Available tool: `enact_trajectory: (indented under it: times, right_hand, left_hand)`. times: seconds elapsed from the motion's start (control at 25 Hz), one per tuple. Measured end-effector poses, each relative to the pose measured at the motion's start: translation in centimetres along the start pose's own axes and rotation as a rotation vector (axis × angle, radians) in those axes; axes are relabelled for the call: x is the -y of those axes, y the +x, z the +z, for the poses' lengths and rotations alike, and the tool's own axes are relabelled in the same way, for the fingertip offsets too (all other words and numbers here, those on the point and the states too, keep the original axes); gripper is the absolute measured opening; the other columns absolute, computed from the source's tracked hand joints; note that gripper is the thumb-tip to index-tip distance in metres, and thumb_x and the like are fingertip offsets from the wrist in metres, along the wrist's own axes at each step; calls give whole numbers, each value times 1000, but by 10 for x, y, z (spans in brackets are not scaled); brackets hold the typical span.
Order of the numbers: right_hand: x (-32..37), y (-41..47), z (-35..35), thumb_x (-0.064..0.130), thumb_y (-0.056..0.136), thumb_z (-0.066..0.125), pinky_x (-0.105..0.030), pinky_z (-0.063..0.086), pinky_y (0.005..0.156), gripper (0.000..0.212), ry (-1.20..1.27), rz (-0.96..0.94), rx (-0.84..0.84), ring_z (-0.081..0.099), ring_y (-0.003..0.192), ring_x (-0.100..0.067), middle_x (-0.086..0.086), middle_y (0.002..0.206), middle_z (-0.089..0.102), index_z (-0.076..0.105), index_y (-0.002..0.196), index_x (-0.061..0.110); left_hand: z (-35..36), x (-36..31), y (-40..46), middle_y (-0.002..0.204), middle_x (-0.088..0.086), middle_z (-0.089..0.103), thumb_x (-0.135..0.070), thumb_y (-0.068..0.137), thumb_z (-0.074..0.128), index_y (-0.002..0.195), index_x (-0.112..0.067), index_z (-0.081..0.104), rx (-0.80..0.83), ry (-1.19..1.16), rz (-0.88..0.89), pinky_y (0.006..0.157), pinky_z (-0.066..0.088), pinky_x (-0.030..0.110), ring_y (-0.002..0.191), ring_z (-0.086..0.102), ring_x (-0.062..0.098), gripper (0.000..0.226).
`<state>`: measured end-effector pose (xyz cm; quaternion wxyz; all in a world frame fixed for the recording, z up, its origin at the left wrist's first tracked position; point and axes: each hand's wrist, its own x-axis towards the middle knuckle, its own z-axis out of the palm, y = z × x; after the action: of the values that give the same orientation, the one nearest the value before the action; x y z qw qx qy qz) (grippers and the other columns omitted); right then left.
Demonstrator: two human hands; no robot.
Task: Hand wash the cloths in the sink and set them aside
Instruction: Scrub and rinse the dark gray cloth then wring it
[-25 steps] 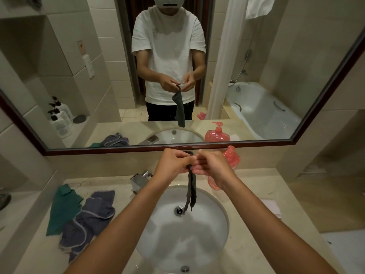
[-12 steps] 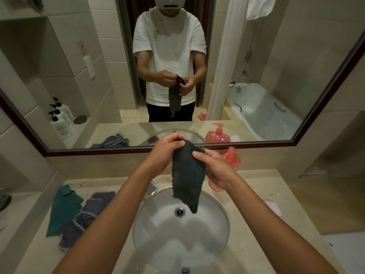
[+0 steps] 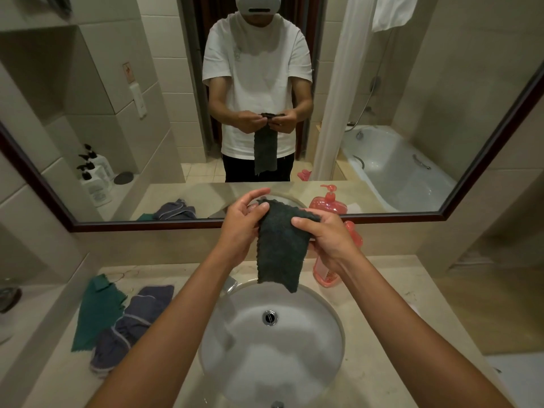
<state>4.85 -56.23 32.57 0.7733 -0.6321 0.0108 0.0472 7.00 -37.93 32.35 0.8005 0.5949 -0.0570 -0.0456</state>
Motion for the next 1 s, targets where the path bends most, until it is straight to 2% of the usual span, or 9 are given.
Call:
enact_trajectory:
  times: [0.08, 0.16, 0.28, 0.4, 0.52, 0.64, 0.76, 0.88, 1.0]
  right_hand:
    - [7, 4, -1, 9, 85, 75, -27, 58, 65, 9, 32, -18, -14, 75, 82, -17, -5, 87, 77, 75, 94, 12]
    - [15, 8, -2, 9, 84, 76, -28, 58, 66, 9, 53, -21, -25, 75, 83, -18, -6, 88, 77, 76, 92, 13]
    - [21, 17, -10, 10, 86, 75, -27, 58, 66, 14, 65, 17, -105, 74, 87, -19, -6, 90, 77, 73, 99, 7]
    - [15, 22, -20, 18, 94, 68, -24, 57, 62, 21, 126, 123, -190, 75, 83, -16, -11, 101, 74, 69, 109, 3]
    - [1, 17, -26, 35, 98, 61, -30, 60, 65, 39, 243, 343, -161, 76, 88, -21, -14, 105, 75, 63, 121, 3]
    - [-16, 5, -30, 50, 95, 58, -39, 57, 91, 64, 296, 504, -56, 69, 100, -29, -16, 109, 71, 58, 132, -2]
    - [-28, -4, -29, 64, 92, 52, -49, 38, 115, 78, 233, 549, 44, 57, 127, -38, -23, 129, 63, 60, 132, -3]
    - [-26, -7, -21, 58, 92, 56, -50, 43, 112, 68, 216, 485, 99, 57, 127, -39, -21, 127, 65, 64, 127, 0]
    - [-19, -8, -15, 34, 92, 65, -39, 59, 88, 37, 204, 373, 93, 70, 107, -30, -14, 114, 73, 69, 117, 7]
  left_hand:
    - [4, 13, -6, 119, 7, 69, -41, 89, 66, 129, -19, 60, 71, -63, -110, 85, 58, 32, 108, 70, 22, 46]
    - [7, 29, -14, 117, 9, 71, -50, 87, 64, 125, -8, 60, 215, 80, -197, 89, 57, 33, 111, 68, 26, 57]
    - [9, 41, -20, 108, 8, 75, -38, 85, 69, 115, -4, 64, 296, 120, -265, 81, 57, 29, 106, 70, 26, 45]
    - [12, 38, -22, 110, 9, 75, -26, 87, 69, 121, -7, 63, 245, -45, -316, 81, 59, 33, 104, 71, 26, 40]
    - [16, 33, -22, 109, 11, 74, -10, 96, 61, 128, -8, 58, 228, -147, -279, 78, 60, 32, 99, 72, 25, 32]
    - [19, 25, -20, 105, 10, 75, -4, 99, 55, 128, -6, 56, 170, -182, -236, 76, 61, 32, 97, 73, 25, 29]
    - [17, 19, -16, 109, 10, 74, -6, 99, 56, 127, -11, 58, 111, -191, -212, 76, 61, 36, 101, 73, 28, 29]
    - [14, 18, -14, 111, 8, 73, -11, 97, 60, 126, -20, 61, 97, -152, -231, 75, 60, 36, 100, 73, 27, 31]
    - [12, 19, -14, 111, 6, 74, -17, 96, 64, 124, -25, 65, 125, -18, -214, 75, 59, 34, 100, 73, 26, 29]
